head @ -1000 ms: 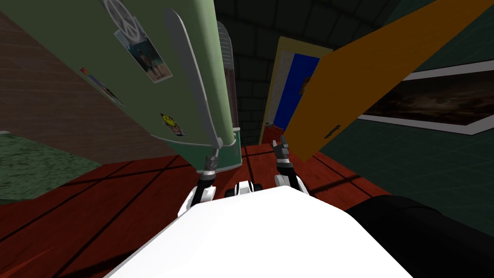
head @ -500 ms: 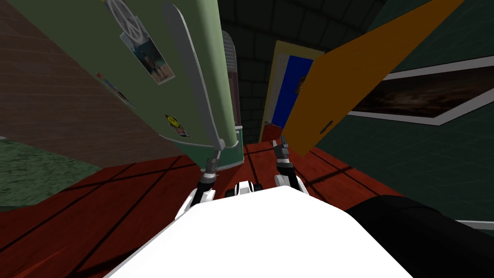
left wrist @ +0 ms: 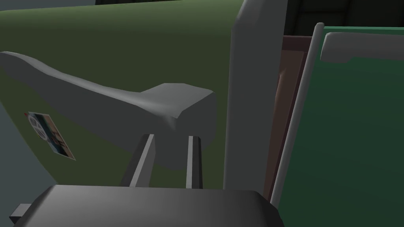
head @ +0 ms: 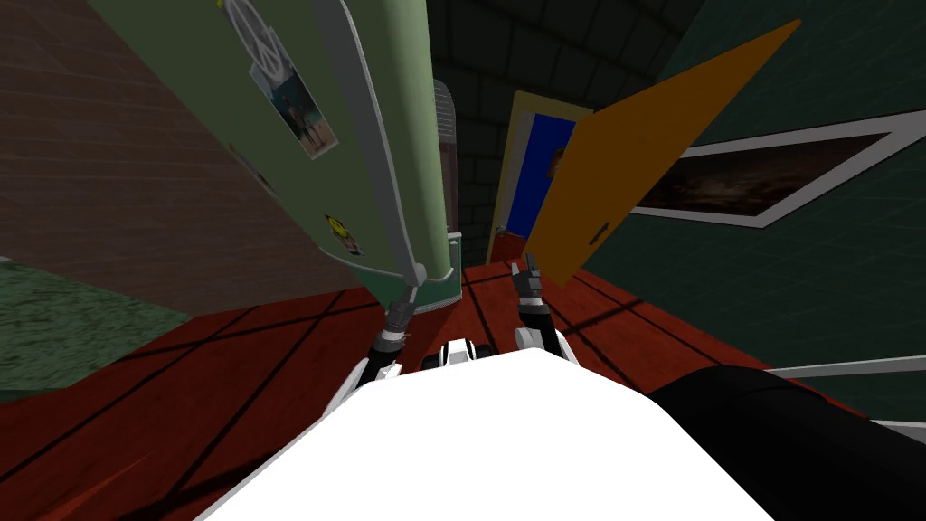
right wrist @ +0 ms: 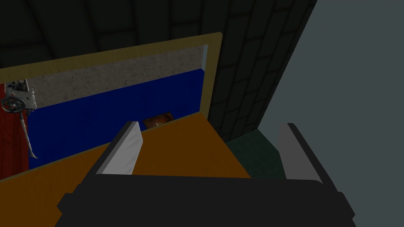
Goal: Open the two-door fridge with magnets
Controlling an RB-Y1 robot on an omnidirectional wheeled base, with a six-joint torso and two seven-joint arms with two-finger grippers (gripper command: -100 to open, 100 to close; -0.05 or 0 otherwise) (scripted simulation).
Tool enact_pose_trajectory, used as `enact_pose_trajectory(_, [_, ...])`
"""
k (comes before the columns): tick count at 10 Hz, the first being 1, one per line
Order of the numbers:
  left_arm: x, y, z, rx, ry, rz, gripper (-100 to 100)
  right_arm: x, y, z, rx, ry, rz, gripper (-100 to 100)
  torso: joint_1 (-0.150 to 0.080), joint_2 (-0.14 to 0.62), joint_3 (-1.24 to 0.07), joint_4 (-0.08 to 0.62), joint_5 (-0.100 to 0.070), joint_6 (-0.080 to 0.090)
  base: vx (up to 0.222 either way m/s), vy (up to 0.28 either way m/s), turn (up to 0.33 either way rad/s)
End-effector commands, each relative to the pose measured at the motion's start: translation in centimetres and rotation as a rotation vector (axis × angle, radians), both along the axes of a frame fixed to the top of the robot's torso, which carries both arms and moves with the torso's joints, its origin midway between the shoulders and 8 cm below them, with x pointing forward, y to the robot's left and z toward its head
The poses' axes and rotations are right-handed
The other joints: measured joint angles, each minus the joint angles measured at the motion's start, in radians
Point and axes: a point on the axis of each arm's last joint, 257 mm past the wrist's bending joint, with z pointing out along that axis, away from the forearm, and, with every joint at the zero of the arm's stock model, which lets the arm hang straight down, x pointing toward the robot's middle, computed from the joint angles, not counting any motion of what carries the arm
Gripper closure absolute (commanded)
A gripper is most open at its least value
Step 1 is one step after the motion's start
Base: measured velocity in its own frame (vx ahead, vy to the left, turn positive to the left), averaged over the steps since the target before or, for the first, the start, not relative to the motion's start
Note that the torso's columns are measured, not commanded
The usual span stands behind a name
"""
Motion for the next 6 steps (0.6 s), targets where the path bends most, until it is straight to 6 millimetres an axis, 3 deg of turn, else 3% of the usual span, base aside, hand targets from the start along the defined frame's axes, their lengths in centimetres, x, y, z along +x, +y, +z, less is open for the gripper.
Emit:
enact_pose_trajectory(1, [-1.6,-0.6,1.9,-0.013,-0.041,-0.060,100,0.0,0.0,0.0,0.000,0.000,0.000,0,0.001,0.000,-0.001,0.001,0.000,0.000,-0.176,0.235,-0.084])
enact_pose_trajectory(5, [-3.2,-1.5,2.2,-0.021,-0.044,-0.123,100,0.0,0.0,0.0,0.000,0.000,0.000,0,-0.003,0.000,-0.001,0.001,-0.001,0.001,-0.117,0.172,-0.049])
enact_pose_trajectory(6, [-2.9,-1.4,0.6,-0.007,-0.003,-0.107,100,0.0,0.0,0.0,0.000,0.000,0.000,0,-0.003,0.004,0.001,0.001,-0.001,0.002,-0.079,0.076,-0.024])
